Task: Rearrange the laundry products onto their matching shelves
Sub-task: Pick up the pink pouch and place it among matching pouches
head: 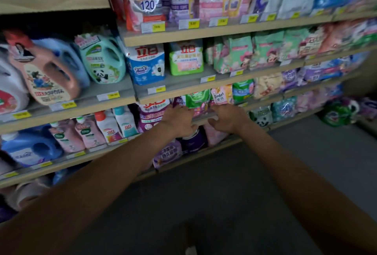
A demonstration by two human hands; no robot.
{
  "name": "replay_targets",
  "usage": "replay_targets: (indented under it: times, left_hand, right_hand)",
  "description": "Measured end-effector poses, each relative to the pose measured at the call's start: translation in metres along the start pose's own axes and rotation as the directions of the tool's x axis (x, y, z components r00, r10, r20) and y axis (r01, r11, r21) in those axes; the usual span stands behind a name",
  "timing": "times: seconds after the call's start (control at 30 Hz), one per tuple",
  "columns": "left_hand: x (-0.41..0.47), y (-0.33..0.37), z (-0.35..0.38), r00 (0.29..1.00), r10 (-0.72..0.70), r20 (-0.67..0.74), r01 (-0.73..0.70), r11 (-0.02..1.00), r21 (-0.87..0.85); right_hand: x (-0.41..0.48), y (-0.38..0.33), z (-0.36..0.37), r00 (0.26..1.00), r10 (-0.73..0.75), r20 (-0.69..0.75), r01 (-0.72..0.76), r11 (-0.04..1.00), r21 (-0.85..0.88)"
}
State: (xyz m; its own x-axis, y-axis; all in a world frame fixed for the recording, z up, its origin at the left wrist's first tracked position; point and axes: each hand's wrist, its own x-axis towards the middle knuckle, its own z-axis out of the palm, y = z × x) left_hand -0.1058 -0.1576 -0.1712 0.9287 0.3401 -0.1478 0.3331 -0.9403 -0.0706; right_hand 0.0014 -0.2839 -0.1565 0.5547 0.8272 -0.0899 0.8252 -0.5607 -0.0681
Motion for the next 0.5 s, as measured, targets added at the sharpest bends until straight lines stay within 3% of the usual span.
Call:
replay_targets:
  times: [0.5]
  left_hand:
    - [0.252,0.05,0.051,0.998,0.067,0.018,-0.063,0.981,-0.184]
  right_hand:
    - [0.153,0.175,0.043,0.962,0.206,0.179,-0.185,0.975,-0.126]
